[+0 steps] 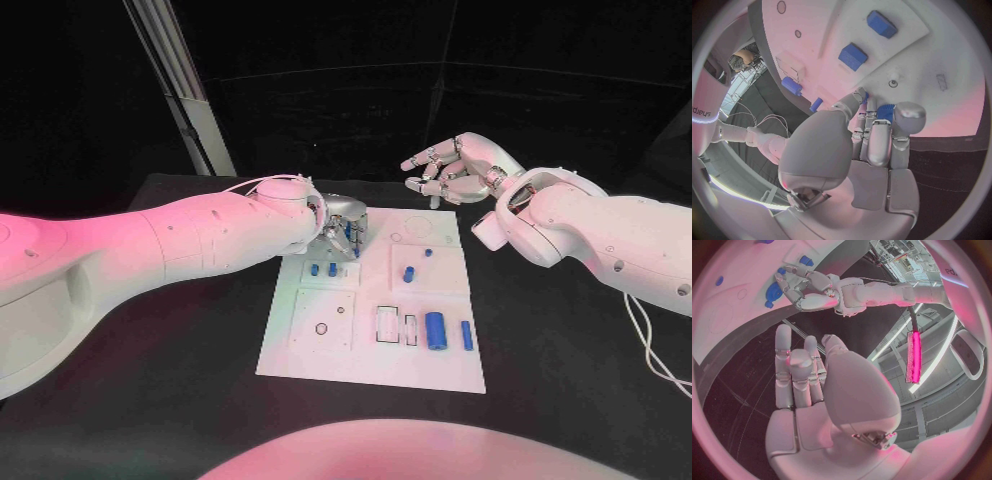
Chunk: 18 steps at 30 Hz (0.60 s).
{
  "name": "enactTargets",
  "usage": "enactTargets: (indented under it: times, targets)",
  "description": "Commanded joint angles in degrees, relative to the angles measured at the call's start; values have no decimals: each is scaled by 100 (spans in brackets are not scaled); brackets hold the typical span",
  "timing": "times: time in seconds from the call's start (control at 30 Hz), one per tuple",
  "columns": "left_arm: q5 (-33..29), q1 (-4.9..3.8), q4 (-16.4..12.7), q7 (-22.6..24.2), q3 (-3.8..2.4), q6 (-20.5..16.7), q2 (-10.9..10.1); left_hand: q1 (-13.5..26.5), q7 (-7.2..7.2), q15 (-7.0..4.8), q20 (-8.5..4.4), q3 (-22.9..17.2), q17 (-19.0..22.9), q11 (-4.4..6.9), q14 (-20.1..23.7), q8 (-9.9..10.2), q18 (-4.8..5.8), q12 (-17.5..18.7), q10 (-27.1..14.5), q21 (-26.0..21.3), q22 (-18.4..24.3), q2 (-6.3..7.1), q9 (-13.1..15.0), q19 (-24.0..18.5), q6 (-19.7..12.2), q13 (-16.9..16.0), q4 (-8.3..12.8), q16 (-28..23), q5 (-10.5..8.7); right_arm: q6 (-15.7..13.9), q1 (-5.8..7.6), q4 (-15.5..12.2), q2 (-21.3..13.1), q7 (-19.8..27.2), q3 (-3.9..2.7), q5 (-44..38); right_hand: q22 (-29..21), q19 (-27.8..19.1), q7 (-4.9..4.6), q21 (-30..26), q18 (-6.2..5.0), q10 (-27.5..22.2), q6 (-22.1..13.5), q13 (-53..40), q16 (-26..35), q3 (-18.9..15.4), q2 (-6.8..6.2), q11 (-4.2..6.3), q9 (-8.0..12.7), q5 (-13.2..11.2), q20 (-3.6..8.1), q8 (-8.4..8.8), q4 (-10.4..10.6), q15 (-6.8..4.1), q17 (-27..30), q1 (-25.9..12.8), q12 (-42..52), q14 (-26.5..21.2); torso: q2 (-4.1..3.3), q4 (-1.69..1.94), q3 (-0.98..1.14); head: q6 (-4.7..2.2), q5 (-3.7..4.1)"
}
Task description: Assemble the parts on the task board
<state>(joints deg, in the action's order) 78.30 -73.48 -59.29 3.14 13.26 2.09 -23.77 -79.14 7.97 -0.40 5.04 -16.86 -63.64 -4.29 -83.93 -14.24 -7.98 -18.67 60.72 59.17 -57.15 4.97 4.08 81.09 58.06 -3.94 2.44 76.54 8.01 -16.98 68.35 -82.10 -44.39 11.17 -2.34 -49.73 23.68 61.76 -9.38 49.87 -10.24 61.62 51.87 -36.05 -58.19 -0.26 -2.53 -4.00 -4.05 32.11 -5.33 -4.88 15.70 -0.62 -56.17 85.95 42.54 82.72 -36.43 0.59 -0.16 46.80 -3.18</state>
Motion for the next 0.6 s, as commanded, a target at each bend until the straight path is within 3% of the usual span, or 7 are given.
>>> enactTargets:
  times: [0.03, 0.23, 0.6]
  targets:
    - [47, 24, 8, 15, 10, 67, 13, 0, -3, -27, -12, -42, -1, -1, -150, 39, 103, 28, 54, 34, -20, -65, -2, 43, 52, 3, 4, 44, -1, -36, 10, -9, 5, 39, -3, 2, -6, -5, -5, -31, -31, -52, -43, 8, 11, 31, -1, 0, -1, 28, -25, -15, 0, 6, -6, 46, 18, 20, -3, -2, 0, 2, 4]
    - [47, 63, 9, 115, 11, 71, 41, 28, -23, -40, -18, -103, 18, 16, -148, 46, 109, 53, 130, 88, -83, -89, 7, 47, 123, 1, 7, 51, -6, -34, 10, -11, 5, 39, -3, 2, -6, -5, -5, -31, -31, -52, -43, 8, 11, 31, -1, 0, -1, 28, -25, -15, 0, 6, -6, 46, 18, 20, 1, 2, 2, 3, -2]
    - [47, 109, 25, 212, 12, -265, -7, 51, -27, -60, -34, -226, 33, 41, -151, 67, 128, 107, 268, 203, -212, -137, 15, 70, 234, -4, 29, 71, -4, -35, 10, -16, 1, 42, -3, 2, -4, -2, -7, -30, -30, -52, -43, 11, -3, 45, -2, -1, 0, 26, -24, -16, 2, 6, -24, 53, 23, 25, 2, 7, 1, -19, -9]
